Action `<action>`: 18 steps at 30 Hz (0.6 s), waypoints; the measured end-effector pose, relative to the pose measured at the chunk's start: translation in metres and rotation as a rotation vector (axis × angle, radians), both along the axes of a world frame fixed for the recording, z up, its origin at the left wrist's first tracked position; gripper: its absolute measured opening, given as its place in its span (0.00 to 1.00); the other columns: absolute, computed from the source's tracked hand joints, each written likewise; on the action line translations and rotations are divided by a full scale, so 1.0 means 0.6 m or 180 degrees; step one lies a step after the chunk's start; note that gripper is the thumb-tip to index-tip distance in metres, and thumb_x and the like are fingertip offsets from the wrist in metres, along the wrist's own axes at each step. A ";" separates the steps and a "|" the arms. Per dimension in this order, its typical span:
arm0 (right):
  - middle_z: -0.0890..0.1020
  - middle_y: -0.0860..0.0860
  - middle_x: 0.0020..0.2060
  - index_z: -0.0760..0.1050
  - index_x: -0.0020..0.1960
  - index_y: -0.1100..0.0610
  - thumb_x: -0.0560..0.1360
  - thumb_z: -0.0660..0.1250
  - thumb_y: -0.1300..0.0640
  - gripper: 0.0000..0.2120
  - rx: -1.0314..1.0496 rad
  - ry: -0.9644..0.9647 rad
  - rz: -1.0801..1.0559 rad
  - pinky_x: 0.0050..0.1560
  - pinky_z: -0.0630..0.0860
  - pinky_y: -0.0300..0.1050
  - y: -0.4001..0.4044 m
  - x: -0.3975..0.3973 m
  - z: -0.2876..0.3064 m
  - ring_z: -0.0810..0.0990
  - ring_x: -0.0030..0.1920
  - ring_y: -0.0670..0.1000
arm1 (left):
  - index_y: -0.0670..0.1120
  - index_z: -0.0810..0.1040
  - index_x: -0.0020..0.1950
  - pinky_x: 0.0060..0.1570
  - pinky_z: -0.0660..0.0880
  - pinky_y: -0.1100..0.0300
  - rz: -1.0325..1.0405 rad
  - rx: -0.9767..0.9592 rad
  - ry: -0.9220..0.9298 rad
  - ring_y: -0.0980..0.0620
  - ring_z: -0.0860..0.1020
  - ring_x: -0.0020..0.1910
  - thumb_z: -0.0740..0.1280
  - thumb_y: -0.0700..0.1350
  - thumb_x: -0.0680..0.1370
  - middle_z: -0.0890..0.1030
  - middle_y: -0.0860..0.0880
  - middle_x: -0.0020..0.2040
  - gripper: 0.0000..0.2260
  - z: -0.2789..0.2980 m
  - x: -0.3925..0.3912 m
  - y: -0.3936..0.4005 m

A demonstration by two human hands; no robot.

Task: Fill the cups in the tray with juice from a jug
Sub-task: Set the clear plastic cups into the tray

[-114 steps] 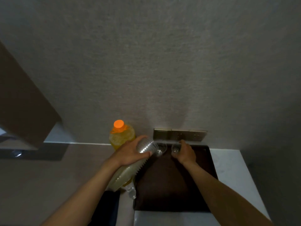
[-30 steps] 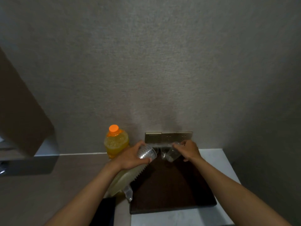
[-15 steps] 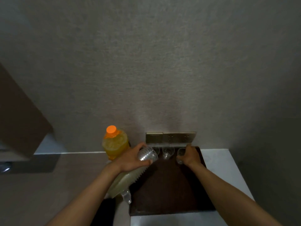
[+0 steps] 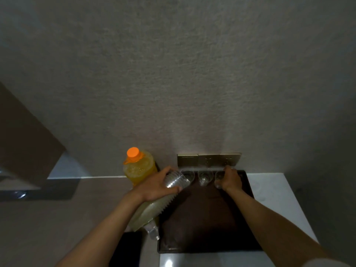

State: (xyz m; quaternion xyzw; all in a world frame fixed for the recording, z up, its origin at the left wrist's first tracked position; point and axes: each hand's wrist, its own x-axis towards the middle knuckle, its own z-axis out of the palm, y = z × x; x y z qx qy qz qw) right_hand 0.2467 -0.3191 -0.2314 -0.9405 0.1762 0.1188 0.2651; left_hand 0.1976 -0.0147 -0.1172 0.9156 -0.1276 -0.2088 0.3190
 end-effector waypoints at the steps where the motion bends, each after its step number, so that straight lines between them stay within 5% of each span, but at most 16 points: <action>1: 0.74 0.62 0.66 0.72 0.67 0.59 0.69 0.80 0.57 0.30 0.0033 0.0002 -0.0018 0.57 0.77 0.51 -0.001 0.002 -0.001 0.78 0.62 0.64 | 0.60 0.67 0.70 0.60 0.72 0.62 -0.0001 -0.0003 0.0005 0.58 0.76 0.62 0.73 0.62 0.75 0.77 0.58 0.63 0.27 -0.003 0.001 0.000; 15: 0.67 0.60 0.72 0.64 0.74 0.52 0.68 0.80 0.44 0.41 -0.0099 0.0130 0.0084 0.62 0.76 0.55 -0.010 -0.009 0.012 0.73 0.69 0.63 | 0.63 0.66 0.68 0.60 0.77 0.53 -0.0020 0.0061 0.0015 0.54 0.79 0.58 0.68 0.74 0.68 0.81 0.55 0.60 0.32 -0.005 0.001 -0.015; 18: 0.67 0.59 0.69 0.63 0.73 0.51 0.69 0.81 0.47 0.39 -0.0345 0.0096 0.0076 0.58 0.76 0.53 -0.009 -0.013 0.026 0.71 0.68 0.62 | 0.63 0.66 0.68 0.59 0.77 0.52 0.0004 0.0036 0.0022 0.54 0.79 0.58 0.68 0.74 0.67 0.81 0.54 0.60 0.33 -0.003 -0.004 -0.012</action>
